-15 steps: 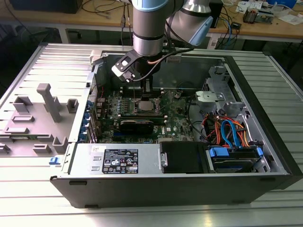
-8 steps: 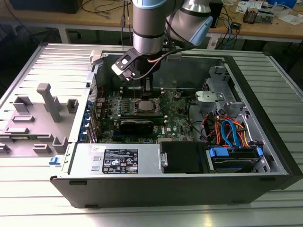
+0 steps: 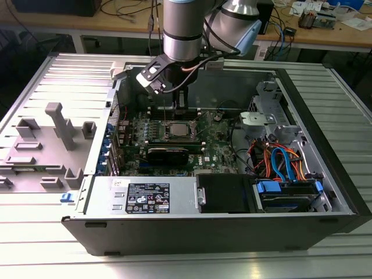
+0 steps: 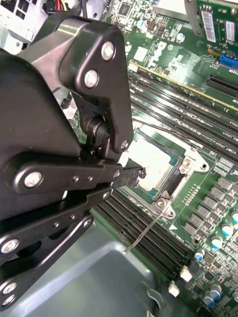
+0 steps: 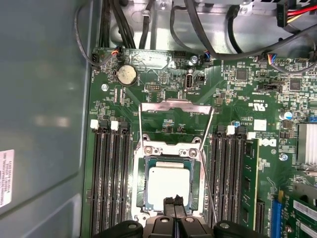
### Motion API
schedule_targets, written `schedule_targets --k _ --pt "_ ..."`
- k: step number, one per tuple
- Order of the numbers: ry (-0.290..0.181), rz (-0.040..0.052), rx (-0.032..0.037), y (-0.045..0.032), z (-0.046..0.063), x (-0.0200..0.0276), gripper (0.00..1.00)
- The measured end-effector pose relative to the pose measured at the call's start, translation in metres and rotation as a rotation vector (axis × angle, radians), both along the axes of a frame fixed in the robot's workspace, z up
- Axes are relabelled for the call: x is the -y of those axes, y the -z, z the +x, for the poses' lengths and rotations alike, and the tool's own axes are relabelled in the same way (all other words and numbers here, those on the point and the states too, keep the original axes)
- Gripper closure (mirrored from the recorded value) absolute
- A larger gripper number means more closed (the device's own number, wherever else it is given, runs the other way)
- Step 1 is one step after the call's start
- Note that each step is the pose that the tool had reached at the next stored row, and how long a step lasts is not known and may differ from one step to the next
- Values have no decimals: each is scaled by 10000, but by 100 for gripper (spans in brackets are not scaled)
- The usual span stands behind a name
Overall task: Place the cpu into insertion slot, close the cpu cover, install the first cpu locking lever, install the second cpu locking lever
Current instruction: 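Close the cpu cover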
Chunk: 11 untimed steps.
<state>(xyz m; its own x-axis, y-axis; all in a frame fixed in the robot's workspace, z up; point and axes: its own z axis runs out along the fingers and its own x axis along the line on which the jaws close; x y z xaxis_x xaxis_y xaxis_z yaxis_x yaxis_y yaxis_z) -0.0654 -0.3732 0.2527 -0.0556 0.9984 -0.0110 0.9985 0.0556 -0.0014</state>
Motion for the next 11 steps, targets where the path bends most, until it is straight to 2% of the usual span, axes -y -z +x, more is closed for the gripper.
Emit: schedule_targets --k 11 --pt "18 -10 0 -13 0 0 89"
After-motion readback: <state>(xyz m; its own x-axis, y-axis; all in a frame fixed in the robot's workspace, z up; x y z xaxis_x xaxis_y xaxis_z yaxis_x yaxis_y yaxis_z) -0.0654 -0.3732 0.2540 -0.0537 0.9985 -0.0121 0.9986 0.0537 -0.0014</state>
